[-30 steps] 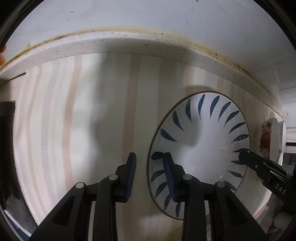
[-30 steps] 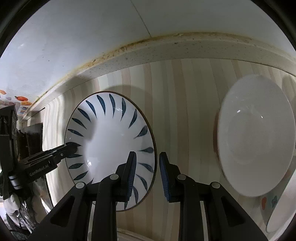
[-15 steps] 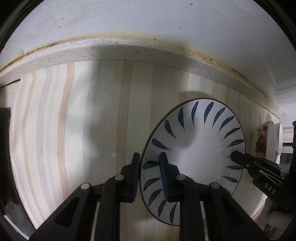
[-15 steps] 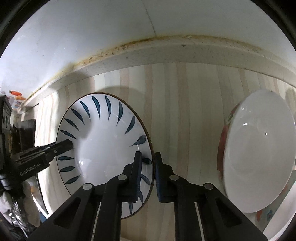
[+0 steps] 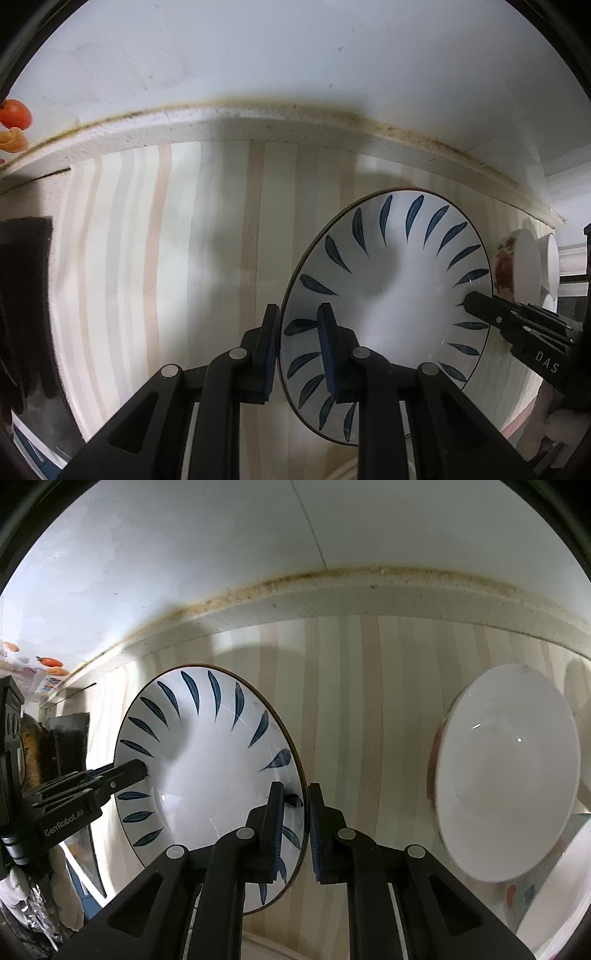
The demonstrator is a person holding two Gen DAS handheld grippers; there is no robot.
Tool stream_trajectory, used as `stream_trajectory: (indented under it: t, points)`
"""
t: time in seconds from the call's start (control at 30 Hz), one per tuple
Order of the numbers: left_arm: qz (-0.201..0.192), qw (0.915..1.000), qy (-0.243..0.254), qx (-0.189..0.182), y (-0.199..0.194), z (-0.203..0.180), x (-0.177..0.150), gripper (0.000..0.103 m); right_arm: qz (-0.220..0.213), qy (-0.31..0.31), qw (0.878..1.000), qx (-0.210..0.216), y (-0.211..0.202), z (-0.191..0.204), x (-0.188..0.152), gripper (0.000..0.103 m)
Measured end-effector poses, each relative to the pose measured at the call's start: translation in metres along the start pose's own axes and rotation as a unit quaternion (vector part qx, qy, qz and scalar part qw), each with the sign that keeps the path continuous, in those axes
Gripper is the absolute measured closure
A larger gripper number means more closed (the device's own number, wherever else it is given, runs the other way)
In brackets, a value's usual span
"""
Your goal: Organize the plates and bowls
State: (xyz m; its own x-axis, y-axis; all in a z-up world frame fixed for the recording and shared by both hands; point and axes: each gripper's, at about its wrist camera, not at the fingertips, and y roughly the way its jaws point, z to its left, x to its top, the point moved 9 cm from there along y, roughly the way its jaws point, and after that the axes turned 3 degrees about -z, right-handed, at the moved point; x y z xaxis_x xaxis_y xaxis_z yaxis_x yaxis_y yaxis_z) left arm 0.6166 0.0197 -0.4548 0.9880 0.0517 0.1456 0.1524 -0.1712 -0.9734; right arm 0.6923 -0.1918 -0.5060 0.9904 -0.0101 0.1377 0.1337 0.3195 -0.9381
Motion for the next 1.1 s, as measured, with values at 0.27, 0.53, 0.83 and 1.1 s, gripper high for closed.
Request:
stream_trajectory:
  t: [0.27,0.53,0.83,1.1]
  points:
    - [-0.014,0.9999,0.007,0.0,-0.036,-0.009,-0.021,0.084,0.002,-0.008,1.0,0.02,-0.039,0.011,-0.022,0.089]
    - [-0.021,0.9996,0.019,-0.005,-0.06,-0.02,-0.071,0.084,0.01,-0.028,0.999,0.024,-0.074,0.016,-0.071,0.089]
    - [-0.019,0.9995,0.024,-0.006,-0.078,-0.025,-0.139,0.084,0.018,-0.04,0.998,0.034,-0.098,0.013,-0.143,0.089]
    - [0.011,0.9996,0.023,-0.009,-0.056,-0.035,-0.186,0.084,0.052,-0.032,0.998,0.034,-0.081,-0.012,-0.206,0.089]
